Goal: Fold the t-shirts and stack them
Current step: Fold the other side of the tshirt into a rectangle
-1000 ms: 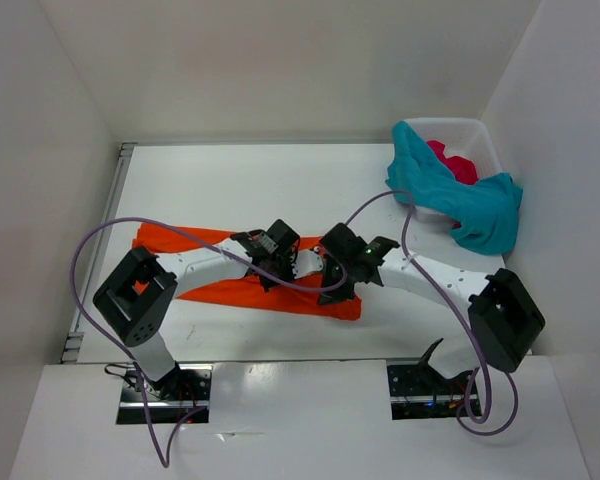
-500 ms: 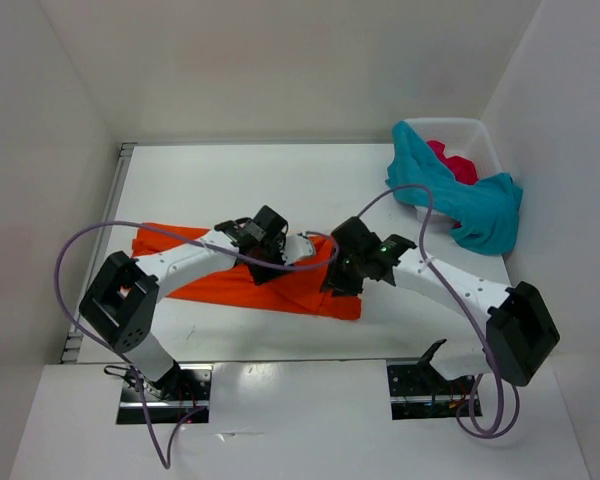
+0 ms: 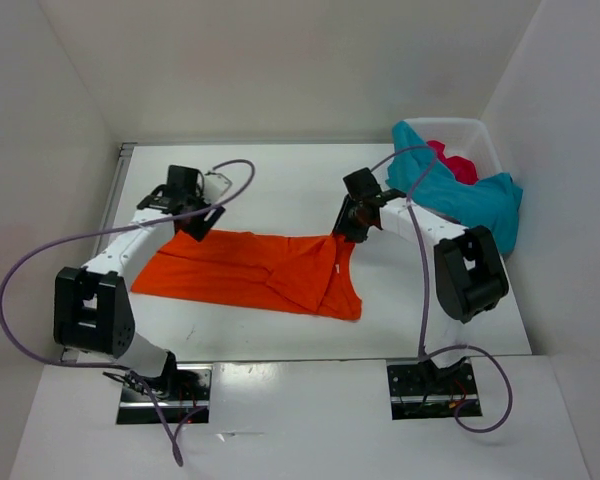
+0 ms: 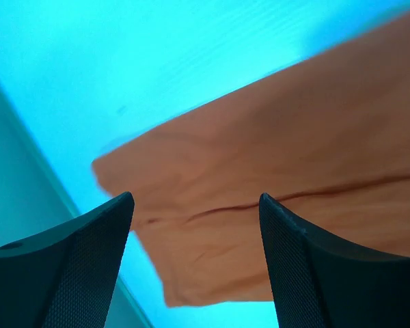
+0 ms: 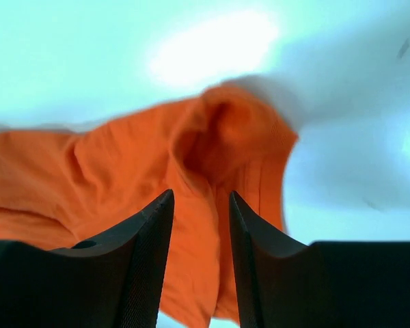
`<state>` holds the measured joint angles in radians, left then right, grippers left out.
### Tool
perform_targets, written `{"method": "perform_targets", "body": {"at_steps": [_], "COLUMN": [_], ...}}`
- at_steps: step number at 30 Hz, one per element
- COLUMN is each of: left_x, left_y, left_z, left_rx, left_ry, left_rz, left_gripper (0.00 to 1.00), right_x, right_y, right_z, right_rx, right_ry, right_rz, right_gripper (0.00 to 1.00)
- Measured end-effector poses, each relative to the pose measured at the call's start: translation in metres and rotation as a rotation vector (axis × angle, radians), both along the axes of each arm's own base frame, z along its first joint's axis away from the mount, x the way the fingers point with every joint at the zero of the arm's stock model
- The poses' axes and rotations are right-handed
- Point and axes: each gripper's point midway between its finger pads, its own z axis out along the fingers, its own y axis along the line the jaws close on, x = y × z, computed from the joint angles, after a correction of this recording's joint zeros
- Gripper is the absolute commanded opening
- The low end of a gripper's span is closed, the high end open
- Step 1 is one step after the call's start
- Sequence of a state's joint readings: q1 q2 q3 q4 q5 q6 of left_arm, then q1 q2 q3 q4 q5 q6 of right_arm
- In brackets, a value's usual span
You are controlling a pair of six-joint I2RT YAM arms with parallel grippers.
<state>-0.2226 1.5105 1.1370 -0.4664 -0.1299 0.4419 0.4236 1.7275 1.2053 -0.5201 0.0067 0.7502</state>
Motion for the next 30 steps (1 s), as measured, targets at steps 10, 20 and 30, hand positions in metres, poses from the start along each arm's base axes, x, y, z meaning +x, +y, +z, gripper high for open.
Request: {"method": "perform_targets", "body": {"at_steps": [10,20,30], "left_x": [0.013,0.02,0.035], "left_y": [0.196,0.213,0.213], "left_z": [-0.034,-0.069,-0.097], "left_rx": [0.001,-0.005,-0.002], "left_ry": [0.042,0.112,0.132], "left_rz": [0.526,0.562,0.589], "left_gripper": [0.82,0.82,0.48], "right_x": [0.034,0.04,0.038], "right_y": [0.009,-0.012,-0.035], "right_z": [-0.014,-0.03,-0.033], "right_rx": [-0.038,-0.055,0.013], "right_ry": [-0.019,0.016,0.034], "right_rz": [0.06,0.03,0.01], "right_gripper": [0.44,0.01,0.0]}}
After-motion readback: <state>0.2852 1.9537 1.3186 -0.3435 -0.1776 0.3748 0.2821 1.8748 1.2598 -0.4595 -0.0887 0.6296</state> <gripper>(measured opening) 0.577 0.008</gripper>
